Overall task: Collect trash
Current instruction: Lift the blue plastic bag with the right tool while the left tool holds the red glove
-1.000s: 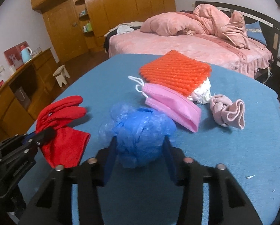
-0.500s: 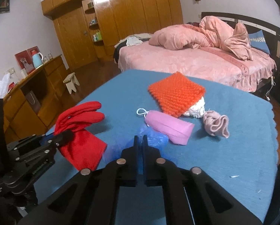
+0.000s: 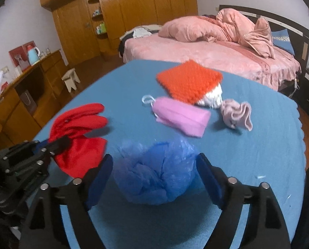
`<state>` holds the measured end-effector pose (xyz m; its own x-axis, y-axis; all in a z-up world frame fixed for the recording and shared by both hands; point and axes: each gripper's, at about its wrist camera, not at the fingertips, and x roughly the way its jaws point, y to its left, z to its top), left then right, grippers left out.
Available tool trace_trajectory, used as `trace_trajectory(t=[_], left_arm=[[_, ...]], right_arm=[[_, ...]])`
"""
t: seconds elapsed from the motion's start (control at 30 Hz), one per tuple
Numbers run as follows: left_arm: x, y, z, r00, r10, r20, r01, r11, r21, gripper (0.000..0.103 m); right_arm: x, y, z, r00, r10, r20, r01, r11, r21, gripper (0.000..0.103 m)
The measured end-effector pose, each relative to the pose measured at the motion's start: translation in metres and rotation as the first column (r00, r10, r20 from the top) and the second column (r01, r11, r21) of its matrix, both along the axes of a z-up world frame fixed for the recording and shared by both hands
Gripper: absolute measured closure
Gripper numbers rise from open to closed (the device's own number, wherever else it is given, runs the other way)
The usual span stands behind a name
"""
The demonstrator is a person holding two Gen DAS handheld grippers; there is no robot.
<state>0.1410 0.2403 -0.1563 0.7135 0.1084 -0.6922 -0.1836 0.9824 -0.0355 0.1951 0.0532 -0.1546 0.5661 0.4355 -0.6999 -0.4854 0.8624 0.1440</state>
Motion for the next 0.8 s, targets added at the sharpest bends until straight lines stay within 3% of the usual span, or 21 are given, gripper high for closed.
trace_trajectory(t=[0.07,0.1,0.13,0.17,0.3,0.8], left_arm=[[0.001,0.001,-0.001,1.0,0.006,-0.003,-0.006,1.0,-0.008,0.094],[0.001,0.002,-0.001,1.0,0.007,-0.003,-0.007,1.0,-0.011,0.094],[0.001,0.002,-0.001,1.0,0.006,-0.002,-0.006,1.0,-0.011,0.094],[0.002,0.001,-0.001,1.0,0.004,-0.002,-0.004,1.0,-0.01,0.094],[0.002,-0.002,0.0,1.0,-0.002,-0.001,0.002,1.0,-0.008,0.094],[-0.006,-0.054,0.051,0.987,-0.11,0.118,0.11,0.994,0.0,0.094]], right_arm=[[0.001,0.001,-0.007,1.0,-0.008,-0.012,0.008,1.0,-0.012,0.022],[0.003,0.001,-0.012,1.0,-0.009,-0.027,0.009,1.0,-0.016,0.026],[0.003,0.0,-0.014,0.999,-0.007,-0.036,0.006,1.0,-0.018,0.041],[0.004,-0.001,-0.017,0.999,-0.002,-0.047,0.001,1.0,-0.018,0.046],[0.001,-0.007,-0.014,0.998,0.02,-0.051,-0.019,1.0,0.019,0.056],[-0.021,-0.069,0.062,0.99,-0.094,0.109,0.078,0.988,0.136,0.057]])
